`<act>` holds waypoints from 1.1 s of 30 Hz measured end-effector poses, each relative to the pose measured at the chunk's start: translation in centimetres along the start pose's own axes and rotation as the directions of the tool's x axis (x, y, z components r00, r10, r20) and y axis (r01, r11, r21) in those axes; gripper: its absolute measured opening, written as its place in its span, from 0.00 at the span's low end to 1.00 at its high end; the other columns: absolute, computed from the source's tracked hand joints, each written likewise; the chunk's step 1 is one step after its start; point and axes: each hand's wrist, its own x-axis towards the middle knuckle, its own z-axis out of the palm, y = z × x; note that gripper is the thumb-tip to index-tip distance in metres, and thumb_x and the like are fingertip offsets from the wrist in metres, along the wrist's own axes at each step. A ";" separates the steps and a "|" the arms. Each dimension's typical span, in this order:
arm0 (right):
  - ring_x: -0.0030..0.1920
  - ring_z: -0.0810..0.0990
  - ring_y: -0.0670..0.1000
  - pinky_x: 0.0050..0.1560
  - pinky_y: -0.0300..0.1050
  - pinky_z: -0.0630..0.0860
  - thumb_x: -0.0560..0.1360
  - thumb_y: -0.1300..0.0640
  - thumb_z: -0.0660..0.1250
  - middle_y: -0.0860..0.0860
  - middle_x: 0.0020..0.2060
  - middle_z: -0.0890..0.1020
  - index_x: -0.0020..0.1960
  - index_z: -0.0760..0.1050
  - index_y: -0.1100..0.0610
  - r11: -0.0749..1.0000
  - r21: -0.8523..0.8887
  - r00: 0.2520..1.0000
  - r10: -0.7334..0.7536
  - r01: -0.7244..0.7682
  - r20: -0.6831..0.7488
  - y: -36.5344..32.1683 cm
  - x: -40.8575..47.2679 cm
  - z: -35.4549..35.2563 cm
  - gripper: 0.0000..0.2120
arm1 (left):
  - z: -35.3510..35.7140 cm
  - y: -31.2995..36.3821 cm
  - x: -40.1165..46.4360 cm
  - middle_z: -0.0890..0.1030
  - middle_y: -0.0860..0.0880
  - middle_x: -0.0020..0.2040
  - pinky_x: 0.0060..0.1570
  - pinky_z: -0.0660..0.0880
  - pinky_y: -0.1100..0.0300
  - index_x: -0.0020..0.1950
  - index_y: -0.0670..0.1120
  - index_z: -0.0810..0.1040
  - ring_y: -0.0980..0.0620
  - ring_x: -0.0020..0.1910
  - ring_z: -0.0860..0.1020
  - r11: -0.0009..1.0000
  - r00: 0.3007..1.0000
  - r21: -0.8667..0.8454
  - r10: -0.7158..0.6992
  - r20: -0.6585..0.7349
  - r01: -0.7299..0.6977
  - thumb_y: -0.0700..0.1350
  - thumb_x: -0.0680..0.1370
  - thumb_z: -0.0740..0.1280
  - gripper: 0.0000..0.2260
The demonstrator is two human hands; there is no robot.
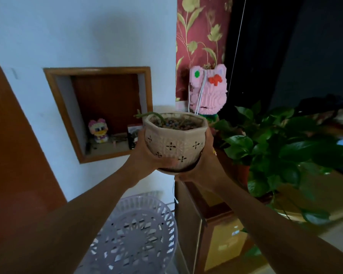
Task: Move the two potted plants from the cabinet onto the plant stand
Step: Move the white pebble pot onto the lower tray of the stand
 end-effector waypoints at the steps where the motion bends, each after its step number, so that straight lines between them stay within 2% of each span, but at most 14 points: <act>1: 0.72 0.60 0.50 0.63 0.52 0.73 0.51 0.70 0.81 0.55 0.73 0.57 0.75 0.37 0.56 1.000 0.009 1.000 0.004 -0.004 0.001 -0.8 0.0 0.1 0.68 | -0.3 0.7 -0.3 0.72 0.60 0.58 0.40 0.77 0.70 0.67 0.54 0.59 0.73 0.49 0.76 1.000 1.000 0.017 0.003 -0.014 -0.003 0.37 0.52 0.82 0.51; 3: 0.72 0.61 0.50 0.65 0.56 0.71 0.51 0.68 0.82 0.54 0.73 0.58 0.75 0.36 0.55 1.000 0.017 1.000 -0.002 0.002 0.008 -2.1 0.2 0.1 0.69 | -0.8 2.2 -1.0 0.70 0.61 0.57 0.38 0.76 0.73 0.66 0.55 0.58 0.77 0.47 0.74 0.999 0.998 0.051 0.010 -0.055 -0.007 0.34 0.55 0.80 0.48; 5: 0.71 0.61 0.45 0.65 0.43 0.71 0.51 0.65 0.82 0.49 0.72 0.59 0.75 0.36 0.54 1.000 0.000 1.000 -0.024 0.024 0.019 -2.9 0.5 -0.1 0.69 | -0.9 3.6 -1.6 0.70 0.61 0.57 0.36 0.75 0.76 0.67 0.54 0.58 0.77 0.48 0.74 0.996 0.995 0.085 0.022 -0.093 -0.014 0.33 0.57 0.80 0.47; 8: 0.66 0.63 0.34 0.57 0.23 0.67 0.51 0.65 0.83 0.40 0.68 0.59 0.75 0.35 0.55 0.996 0.014 0.994 -0.084 0.083 0.070 -3.4 0.8 -0.7 0.70 | -0.6 5.9 -2.8 0.70 0.54 0.63 0.41 0.77 0.72 0.72 0.50 0.56 0.66 0.56 0.73 0.994 0.990 0.109 0.027 -0.141 -0.011 0.44 0.51 0.83 0.55; 11: 0.65 0.62 0.31 0.57 0.23 0.66 0.51 0.67 0.82 0.41 0.68 0.58 0.74 0.37 0.54 0.991 0.068 0.985 -0.125 0.118 0.118 -3.5 0.6 -1.7 0.68 | 0.7 7.8 -4.3 0.70 0.49 0.68 0.55 0.78 0.55 0.73 0.48 0.57 0.53 0.64 0.72 0.992 0.982 0.126 0.031 -0.184 -0.008 0.57 0.43 0.81 0.62; 13: 0.66 0.61 0.31 0.60 0.27 0.67 0.51 0.66 0.82 0.39 0.68 0.57 0.74 0.36 0.56 0.986 0.101 0.976 -0.147 0.131 0.163 -3.5 0.1 -2.6 0.69 | 2.1 8.6 -5.5 0.71 0.47 0.68 0.56 0.78 0.53 0.72 0.48 0.59 0.53 0.65 0.73 0.992 0.975 0.127 0.037 -0.219 -0.009 0.58 0.44 0.81 0.60; 15: 0.72 0.60 0.42 0.67 0.42 0.68 0.51 0.64 0.83 0.48 0.72 0.57 0.74 0.35 0.57 0.977 0.169 0.964 -0.162 0.127 0.211 -3.3 -0.7 -3.5 0.69 | 3.5 9.0 -6.9 0.74 0.51 0.65 0.52 0.79 0.57 0.69 0.52 0.63 0.59 0.62 0.75 0.992 0.966 0.123 0.028 -0.256 0.004 0.55 0.46 0.82 0.55; 17: 0.74 0.59 0.49 0.69 0.55 0.67 0.50 0.62 0.83 0.53 0.74 0.56 0.75 0.35 0.57 0.973 0.198 0.947 -0.172 0.120 0.272 -3.5 -1.8 -4.4 0.70 | 5.1 9.1 -8.6 0.76 0.53 0.64 0.53 0.79 0.53 0.69 0.51 0.64 0.56 0.62 0.76 0.989 0.952 0.145 0.033 -0.303 0.012 0.52 0.48 0.83 0.52; 18: 0.73 0.60 0.48 0.69 0.53 0.68 0.50 0.62 0.83 0.51 0.74 0.57 0.75 0.34 0.57 0.973 0.198 0.938 -0.178 0.122 0.297 -3.5 -2.3 -4.7 0.71 | 5.8 9.3 -9.3 0.76 0.49 0.66 0.56 0.78 0.48 0.71 0.47 0.63 0.52 0.64 0.75 0.990 0.946 0.141 0.016 -0.324 0.031 0.51 0.47 0.83 0.55; 20: 0.69 0.63 0.38 0.64 0.38 0.70 0.51 0.62 0.83 0.39 0.70 0.61 0.75 0.34 0.55 0.973 0.197 0.920 -0.186 0.123 0.344 -3.1 -3.5 -5.3 0.71 | 7.3 9.8 -11.2 0.72 0.41 0.67 0.59 0.75 0.41 0.72 0.41 0.59 0.44 0.66 0.73 0.991 0.937 0.113 -0.028 -0.349 0.072 0.50 0.46 0.84 0.60; 22: 0.65 0.63 0.29 0.57 0.26 0.69 0.51 0.61 0.83 0.30 0.65 0.59 0.75 0.34 0.53 0.971 0.203 0.903 -0.194 0.122 0.383 -2.6 -4.9 -5.7 0.71 | 8.6 9.8 -12.8 0.73 0.43 0.67 0.57 0.77 0.45 0.72 0.42 0.60 0.47 0.65 0.73 0.985 0.924 0.134 -0.046 -0.379 0.104 0.46 0.48 0.84 0.57; 26: 0.64 0.64 0.28 0.56 0.25 0.68 0.51 0.61 0.83 0.31 0.65 0.61 0.75 0.35 0.56 0.967 0.227 0.883 -0.206 0.117 0.423 -2.6 -7.1 -5.8 0.70 | 9.9 9.2 -15.2 0.80 0.65 0.54 0.44 0.77 0.71 0.62 0.55 0.69 0.67 0.55 0.77 0.966 0.907 0.232 -0.006 -0.421 0.114 0.30 0.57 0.80 0.41; 30: 0.62 0.64 0.26 0.54 0.23 0.67 0.51 0.64 0.83 0.28 0.63 0.60 0.75 0.37 0.55 0.962 0.260 0.869 -0.196 0.081 0.455 -1.5 -9.9 -5.0 0.69 | 10.7 8.2 -17.7 0.78 0.51 0.58 0.45 0.77 0.70 0.65 0.45 0.68 0.63 0.55 0.78 0.978 0.901 0.171 -0.037 -0.432 0.122 0.25 0.56 0.78 0.42; 33: 0.60 0.62 0.22 0.51 0.19 0.67 0.51 0.64 0.83 0.24 0.60 0.59 0.73 0.37 0.50 0.964 0.249 0.866 -0.203 0.095 0.456 -1.0 -11.8 -4.6 0.67 | 11.3 7.2 -19.5 0.73 0.42 0.65 0.47 0.76 0.69 0.70 0.41 0.61 0.56 0.60 0.75 0.979 0.887 0.145 -0.065 -0.457 0.146 0.31 0.54 0.79 0.48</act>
